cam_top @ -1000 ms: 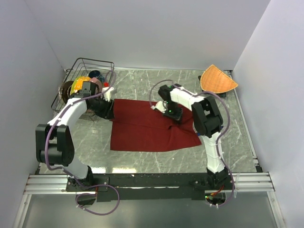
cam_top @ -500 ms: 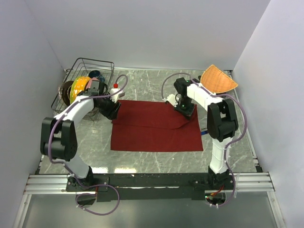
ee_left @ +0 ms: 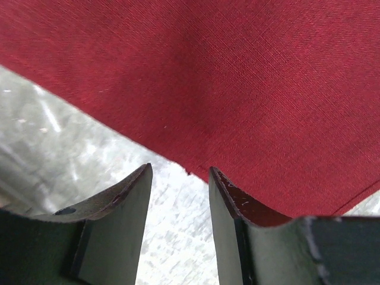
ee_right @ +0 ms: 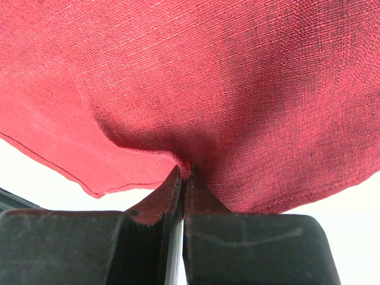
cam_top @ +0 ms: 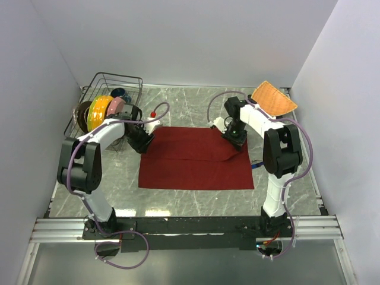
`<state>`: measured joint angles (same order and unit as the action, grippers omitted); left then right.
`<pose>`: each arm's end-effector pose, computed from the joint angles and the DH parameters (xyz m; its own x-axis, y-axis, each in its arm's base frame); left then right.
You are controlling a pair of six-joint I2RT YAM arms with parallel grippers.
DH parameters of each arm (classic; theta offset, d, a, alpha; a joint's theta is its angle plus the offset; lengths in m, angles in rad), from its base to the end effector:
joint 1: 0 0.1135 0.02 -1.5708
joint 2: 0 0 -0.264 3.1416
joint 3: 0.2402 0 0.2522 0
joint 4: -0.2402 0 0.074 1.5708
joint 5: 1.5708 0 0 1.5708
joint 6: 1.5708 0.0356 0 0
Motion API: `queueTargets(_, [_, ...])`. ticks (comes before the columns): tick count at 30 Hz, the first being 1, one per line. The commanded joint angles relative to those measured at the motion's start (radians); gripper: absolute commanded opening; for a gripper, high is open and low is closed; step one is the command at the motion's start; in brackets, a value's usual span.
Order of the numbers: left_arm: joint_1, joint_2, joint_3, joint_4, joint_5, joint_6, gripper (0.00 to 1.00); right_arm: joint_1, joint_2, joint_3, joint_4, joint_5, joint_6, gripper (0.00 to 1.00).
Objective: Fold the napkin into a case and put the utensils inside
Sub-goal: Pick up the rectangle-folded napkin from the center of the board.
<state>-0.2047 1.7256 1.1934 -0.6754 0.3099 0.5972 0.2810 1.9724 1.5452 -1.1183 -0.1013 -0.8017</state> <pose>0.3312 -0.0799 0.2009 -0.5883 0.6691 -0.4541 0.7625 0.6460 -0.0360 0.3581 0.1071 0.2002 -0.4680 -0.8791 -0.0902 -0.8837 0.4651 0.0521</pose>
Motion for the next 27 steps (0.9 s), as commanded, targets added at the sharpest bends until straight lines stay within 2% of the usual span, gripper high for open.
queueTargets(1, [-0.012,0.022,-0.003,0.016,-0.006,-0.010,0.48,0.001,-0.012,0.003,0.003,-0.024,0.006,0.00])
queueTargets(8, [-0.035,0.014,-0.049,0.027,-0.017,0.046,0.41,0.001,-0.007,-0.005,0.006,-0.028,0.006,0.00])
queueTargets(17, [-0.039,0.051,-0.074,0.059,-0.061,0.056,0.39,0.001,0.002,-0.005,0.011,-0.029,0.009,0.00])
queueTargets(25, [-0.039,0.052,-0.094,0.066,-0.068,0.075,0.29,-0.002,0.006,0.004,0.006,-0.031,0.009,0.00])
queueTargets(27, [-0.039,0.045,-0.089,0.065,-0.071,0.076,0.24,-0.005,0.008,0.012,0.003,-0.031,0.010,0.00])
